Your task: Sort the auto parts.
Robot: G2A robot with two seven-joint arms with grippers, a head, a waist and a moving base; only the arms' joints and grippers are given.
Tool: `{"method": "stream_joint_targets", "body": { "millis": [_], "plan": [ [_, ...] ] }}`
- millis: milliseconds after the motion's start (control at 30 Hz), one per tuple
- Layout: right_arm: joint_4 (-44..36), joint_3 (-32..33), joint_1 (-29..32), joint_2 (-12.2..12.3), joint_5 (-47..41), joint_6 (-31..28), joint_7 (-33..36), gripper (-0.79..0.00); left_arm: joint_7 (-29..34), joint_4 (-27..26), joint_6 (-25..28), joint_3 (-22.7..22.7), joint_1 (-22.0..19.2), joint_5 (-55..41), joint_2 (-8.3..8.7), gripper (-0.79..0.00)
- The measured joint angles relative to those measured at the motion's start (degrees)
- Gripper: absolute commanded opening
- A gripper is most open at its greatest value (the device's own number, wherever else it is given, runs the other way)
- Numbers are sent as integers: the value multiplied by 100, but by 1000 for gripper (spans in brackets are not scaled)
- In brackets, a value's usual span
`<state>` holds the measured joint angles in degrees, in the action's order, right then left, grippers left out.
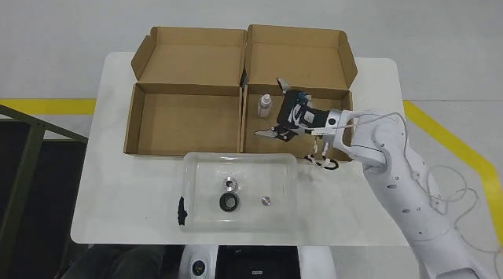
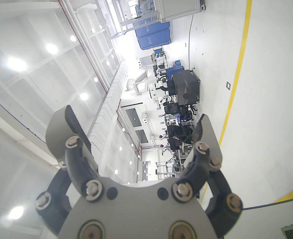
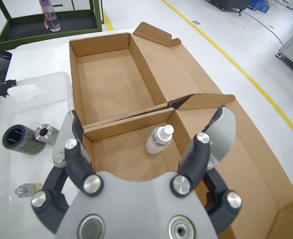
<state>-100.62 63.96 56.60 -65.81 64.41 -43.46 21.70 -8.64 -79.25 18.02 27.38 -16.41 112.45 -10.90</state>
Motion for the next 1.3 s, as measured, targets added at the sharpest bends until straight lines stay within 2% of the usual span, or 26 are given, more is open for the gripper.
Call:
{"method": "stream_joint_targets", "body": {
  "millis": [500, 900, 1300],
  "plan": [
    [-1616, 251, 1216, 261, 490, -773, 875, 0, 0, 0, 0, 0, 0, 0, 0, 0],
    [-1974, 35, 1698, 386, 972, -1161, 1352, 0, 0, 0, 0, 0, 0, 0, 0, 0],
    [-1944, -498, 1674, 416, 1193, -1175, 1943, 0, 0, 0, 0, 0, 0, 0, 0, 0]
  ]
}}
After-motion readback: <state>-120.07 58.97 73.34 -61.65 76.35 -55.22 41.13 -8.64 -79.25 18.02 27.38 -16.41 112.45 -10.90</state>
